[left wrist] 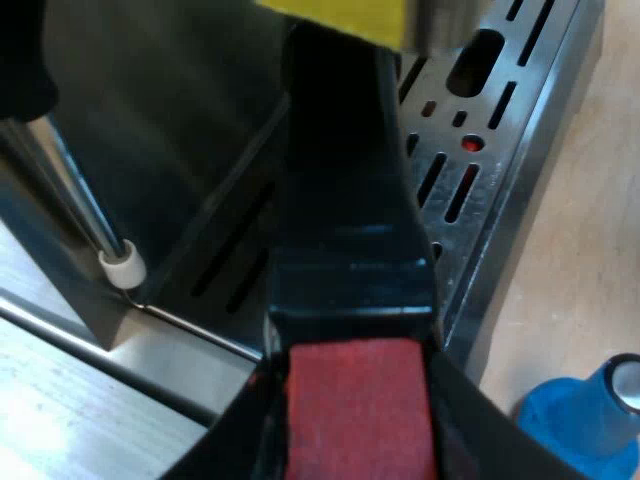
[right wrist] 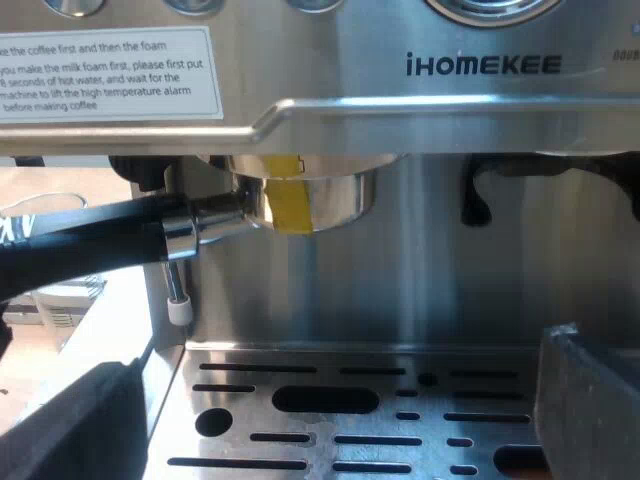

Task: Put the handle in the coffee machine

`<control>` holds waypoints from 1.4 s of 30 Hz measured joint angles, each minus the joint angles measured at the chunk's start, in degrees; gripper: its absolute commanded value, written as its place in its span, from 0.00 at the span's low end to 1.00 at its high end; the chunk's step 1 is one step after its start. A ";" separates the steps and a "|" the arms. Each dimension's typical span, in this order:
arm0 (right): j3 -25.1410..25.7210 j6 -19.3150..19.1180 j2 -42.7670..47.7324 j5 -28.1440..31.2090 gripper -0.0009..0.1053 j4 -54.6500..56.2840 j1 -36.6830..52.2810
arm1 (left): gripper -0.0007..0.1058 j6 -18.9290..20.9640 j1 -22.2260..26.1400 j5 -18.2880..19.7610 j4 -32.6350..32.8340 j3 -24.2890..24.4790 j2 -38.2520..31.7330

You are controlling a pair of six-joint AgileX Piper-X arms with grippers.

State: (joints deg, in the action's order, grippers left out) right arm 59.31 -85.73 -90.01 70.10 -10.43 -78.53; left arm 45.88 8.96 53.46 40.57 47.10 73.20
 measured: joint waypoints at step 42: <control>0.00 0.00 0.00 -1.26 0.76 0.00 0.00 | 0.01 6.30 0.04 3.53 -2.99 0.11 -0.13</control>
State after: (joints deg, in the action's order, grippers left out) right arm 59.31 -85.73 -90.01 68.84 -10.43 -78.53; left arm 52.18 8.99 56.99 37.59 47.21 73.06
